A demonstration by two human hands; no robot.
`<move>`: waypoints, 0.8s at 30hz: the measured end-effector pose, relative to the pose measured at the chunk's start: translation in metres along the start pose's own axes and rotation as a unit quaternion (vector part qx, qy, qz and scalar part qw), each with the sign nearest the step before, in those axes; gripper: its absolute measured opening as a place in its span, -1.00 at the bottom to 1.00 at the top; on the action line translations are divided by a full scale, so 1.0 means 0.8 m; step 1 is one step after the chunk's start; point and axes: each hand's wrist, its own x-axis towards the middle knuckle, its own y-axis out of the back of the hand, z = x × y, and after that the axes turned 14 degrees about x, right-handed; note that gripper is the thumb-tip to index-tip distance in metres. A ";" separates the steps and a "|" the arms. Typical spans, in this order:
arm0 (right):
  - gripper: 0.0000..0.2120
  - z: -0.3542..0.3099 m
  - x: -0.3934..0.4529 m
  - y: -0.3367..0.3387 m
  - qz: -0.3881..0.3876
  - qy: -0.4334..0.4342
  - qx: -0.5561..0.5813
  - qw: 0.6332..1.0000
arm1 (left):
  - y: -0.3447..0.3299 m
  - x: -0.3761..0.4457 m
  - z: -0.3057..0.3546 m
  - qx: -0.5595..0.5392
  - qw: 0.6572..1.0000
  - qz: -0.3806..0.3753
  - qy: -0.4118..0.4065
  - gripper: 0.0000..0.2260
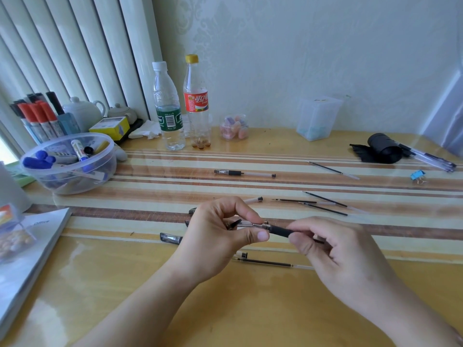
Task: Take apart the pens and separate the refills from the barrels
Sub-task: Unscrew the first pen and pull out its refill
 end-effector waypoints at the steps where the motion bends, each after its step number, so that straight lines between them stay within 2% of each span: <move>1: -0.71 0.000 -0.001 0.000 -0.008 -0.010 0.017 1.000 | 0.000 0.000 0.000 0.000 1.000 0.001 -0.002 -0.74; 4: -0.72 0.004 0.000 -0.001 0.001 -0.013 0.027 1.000 | 0.000 -0.001 0.001 0.007 1.000 -0.005 -0.006 -0.78; 9: -0.74 -0.002 -0.001 0.000 -0.019 0.003 -0.028 0.999 | 0.002 -0.002 0.002 0.023 1.000 -0.010 -0.005 -0.76; 11: -0.78 -0.003 -0.002 0.000 -0.009 0.009 -0.051 0.999 | 0.006 -0.004 0.007 0.061 0.998 -0.029 -0.015 -0.80; 15: -0.87 -0.002 0.001 0.003 0.018 0.047 -0.151 0.987 | 0.013 -0.007 0.004 0.233 0.968 -0.047 -0.082 -0.76; 17: -0.86 0.000 0.002 0.005 0.019 0.064 -0.166 0.984 | 0.011 -0.009 0.002 0.279 0.953 -0.049 -0.111 -0.75; 20: -0.80 0.002 0.001 0.005 0.019 0.090 -0.166 0.982 | 0.006 -0.009 0.000 0.311 0.937 -0.046 -0.152 -0.80; 24: -0.75 0.004 0.001 0.002 0.012 0.091 -0.146 0.985 | 0.006 -0.006 -0.005 0.298 0.937 -0.024 -0.180 -0.81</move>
